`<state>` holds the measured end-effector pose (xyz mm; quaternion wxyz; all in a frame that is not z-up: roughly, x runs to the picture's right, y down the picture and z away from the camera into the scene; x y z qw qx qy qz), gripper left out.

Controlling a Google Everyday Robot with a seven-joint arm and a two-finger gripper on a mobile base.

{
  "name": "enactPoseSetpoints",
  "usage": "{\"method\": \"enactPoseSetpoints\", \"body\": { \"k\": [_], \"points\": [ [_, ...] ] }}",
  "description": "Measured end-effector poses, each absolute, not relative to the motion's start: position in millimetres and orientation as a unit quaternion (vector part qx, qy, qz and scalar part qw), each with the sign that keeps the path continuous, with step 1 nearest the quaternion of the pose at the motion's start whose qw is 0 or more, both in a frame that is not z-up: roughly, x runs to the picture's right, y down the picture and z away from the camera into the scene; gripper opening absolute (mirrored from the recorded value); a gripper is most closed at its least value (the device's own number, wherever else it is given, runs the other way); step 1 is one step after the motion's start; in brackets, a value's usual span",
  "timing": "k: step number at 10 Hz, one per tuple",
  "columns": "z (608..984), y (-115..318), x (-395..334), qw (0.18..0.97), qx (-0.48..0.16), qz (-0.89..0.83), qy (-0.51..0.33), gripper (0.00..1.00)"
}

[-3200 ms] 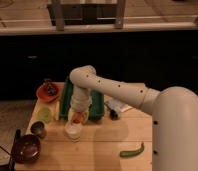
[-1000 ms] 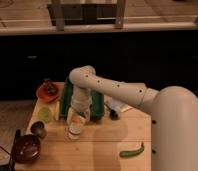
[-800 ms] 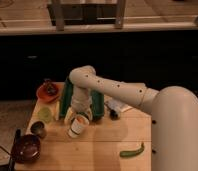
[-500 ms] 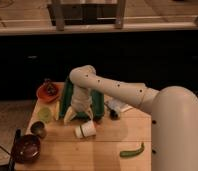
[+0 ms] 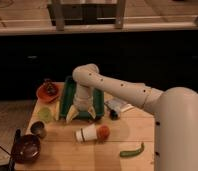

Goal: Place apple in paper cup

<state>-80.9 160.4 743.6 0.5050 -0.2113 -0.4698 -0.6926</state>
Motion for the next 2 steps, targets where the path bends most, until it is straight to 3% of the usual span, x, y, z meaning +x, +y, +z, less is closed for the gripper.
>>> {"method": "enactPoseSetpoints", "body": {
  "k": [2],
  "points": [
    [743.5, 160.3, -82.4, 0.504, -0.211, -0.693, -0.47, 0.8]
  ]
}}
